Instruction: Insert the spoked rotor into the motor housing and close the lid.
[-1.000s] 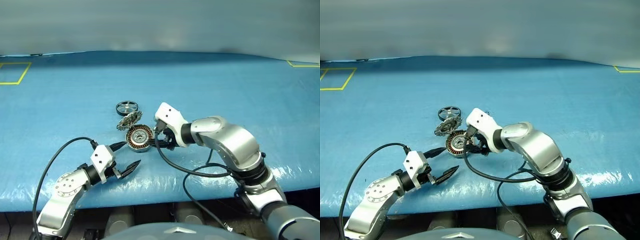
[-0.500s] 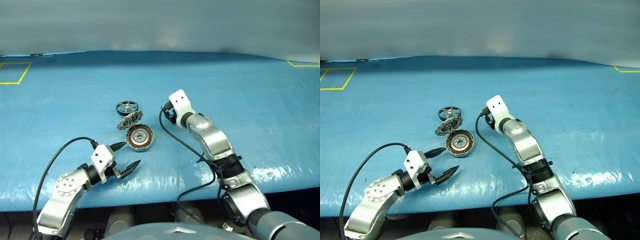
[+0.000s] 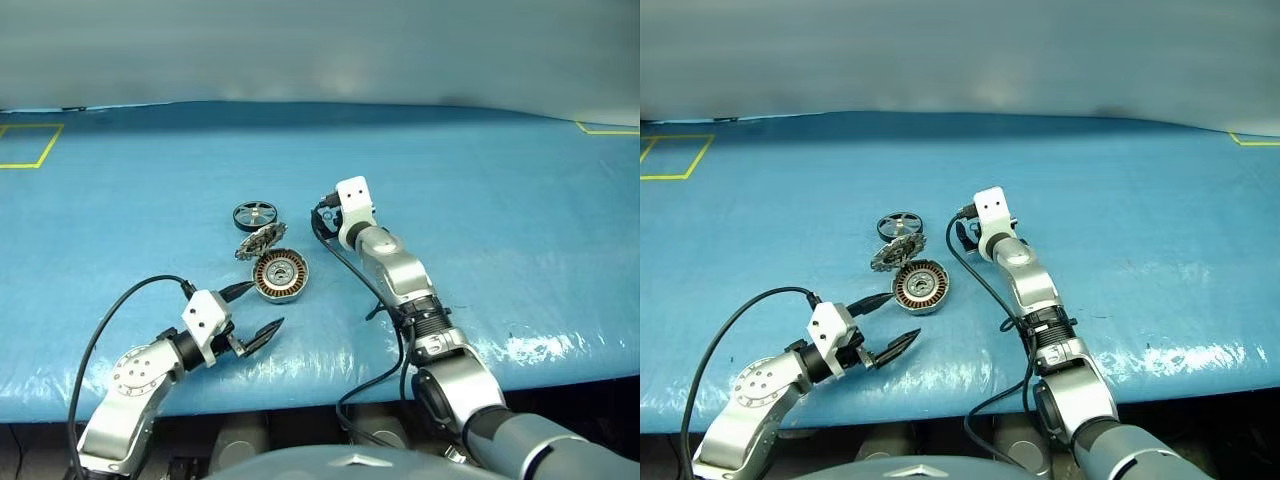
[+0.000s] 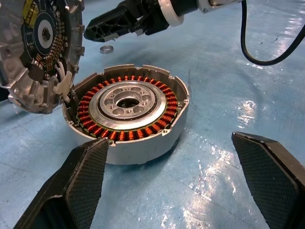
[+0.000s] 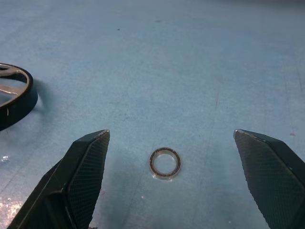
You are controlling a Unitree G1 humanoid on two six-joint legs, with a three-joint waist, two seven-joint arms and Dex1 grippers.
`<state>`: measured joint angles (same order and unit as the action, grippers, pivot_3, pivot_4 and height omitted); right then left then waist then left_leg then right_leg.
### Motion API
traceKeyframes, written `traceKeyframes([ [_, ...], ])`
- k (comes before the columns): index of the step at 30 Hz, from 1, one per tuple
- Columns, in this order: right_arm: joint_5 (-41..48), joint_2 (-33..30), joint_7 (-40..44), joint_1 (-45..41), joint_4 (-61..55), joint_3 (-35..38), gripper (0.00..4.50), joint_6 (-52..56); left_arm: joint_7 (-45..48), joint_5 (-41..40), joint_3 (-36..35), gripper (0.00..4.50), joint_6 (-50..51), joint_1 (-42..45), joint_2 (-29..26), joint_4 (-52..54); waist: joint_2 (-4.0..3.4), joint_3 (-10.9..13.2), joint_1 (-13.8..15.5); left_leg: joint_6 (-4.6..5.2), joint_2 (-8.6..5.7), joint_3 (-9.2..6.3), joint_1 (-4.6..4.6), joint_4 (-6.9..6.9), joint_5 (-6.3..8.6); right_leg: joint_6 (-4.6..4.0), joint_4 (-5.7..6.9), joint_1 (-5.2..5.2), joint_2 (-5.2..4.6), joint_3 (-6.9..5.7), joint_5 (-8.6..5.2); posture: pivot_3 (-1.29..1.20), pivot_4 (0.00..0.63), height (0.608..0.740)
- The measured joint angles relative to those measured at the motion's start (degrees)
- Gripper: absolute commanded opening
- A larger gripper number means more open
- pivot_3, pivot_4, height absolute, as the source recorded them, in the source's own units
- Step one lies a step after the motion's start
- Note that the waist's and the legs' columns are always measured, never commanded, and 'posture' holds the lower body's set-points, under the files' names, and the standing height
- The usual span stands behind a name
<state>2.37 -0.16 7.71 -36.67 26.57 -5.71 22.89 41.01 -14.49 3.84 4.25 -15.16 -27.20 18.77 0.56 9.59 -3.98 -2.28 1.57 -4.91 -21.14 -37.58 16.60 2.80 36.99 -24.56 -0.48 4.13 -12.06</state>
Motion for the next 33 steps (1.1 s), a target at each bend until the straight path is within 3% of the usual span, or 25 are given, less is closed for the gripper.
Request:
traceKeyframes([
  [7,-0.1,0.9,0.8,-0.1,4.9,0.0,4.39,-2.7,-1.0,0.5,0.0,4.5,-2.2,-1.3,0.4,-0.4,0.0,0.0,-0.1,0.0,0.0,0.0,0.05,-0.01,0.0,0.0,0.03,0.03,0.0,0.02,0.0,0.0,0.15,0.74],
  [8,-0.2,0.9,0.8,-0.1,5.2,0.0,4.22,-3.1,-1.0,0.5,0.0,4.5,-2.4,-1.4,0.4,-0.4,-0.01,0.0,-0.2,0.0,0.0,0.0,0.07,-0.02,0.0,0.0,0.03,0.05,0.0,0.02,0.0,0.0,0.15,0.74],
  [10,-0.2,0.9,0.8,-0.3,6.1,0.0,3.81,-4.0,-1.0,0.5,0.0,4.5,-2.5,-1.5,0.4,-0.5,-0.01,0.0,-0.2,0.0,0.0,0.01,0.12,-0.02,0.0,0.0,0.05,0.08,0.01,0.03,0.0,0.0,0.15,0.74],
  [18,-0.2,1.2,0.7,-0.9,9.0,0.6,1.19,-6.5,-0.9,0.5,-0.3,4.5,-3.6,-1.8,0.3,-1.0,-0.02,0.0,-0.5,0.01,0.0,0.03,0.26,-0.03,0.0,-0.01,0.13,0.16,0.03,0.07,-0.01,0.0,0.15,0.74],
  [20,-0.3,1.1,0.6,-1.3,10.1,0.7,0.76,-7.1,-0.8,0.5,-0.3,4.5,-3.7,-1.8,0.3,-1.1,-0.01,0.0,-0.5,0.01,0.0,0.05,0.31,-0.05,0.0,-0.01,0.14,0.2,0.04,0.08,-0.01,0.0,0.15,0.74],
  [27,-1.1,0.6,0.8,-0.7,9.5,0.4,0.76,-7.3,-0.5,0.5,-0.3,4.5,-3.8,-1.8,0.3,-1.1,-0.04,-0.1,-0.5,0.01,0.0,0.04,0.4,-0.05,0.0,-0.01,0.16,0.29,0.05,0.1,-0.02,0.0,0.15,0.74],
  [33,-2.5,-0.7,0.7,6.4,-2.2,-0.9,0.76,-2.3,-0.6,0.5,-0.4,4.5,-3.8,-2.0,0.3,-1.1,-0.06,-0.1,-0.1,0.02,-0.01,0.03,0.37,-0.03,0.0,-0.02,0.14,0.29,0.03,0.11,-0.03,0.0,0.15,0.74],
])
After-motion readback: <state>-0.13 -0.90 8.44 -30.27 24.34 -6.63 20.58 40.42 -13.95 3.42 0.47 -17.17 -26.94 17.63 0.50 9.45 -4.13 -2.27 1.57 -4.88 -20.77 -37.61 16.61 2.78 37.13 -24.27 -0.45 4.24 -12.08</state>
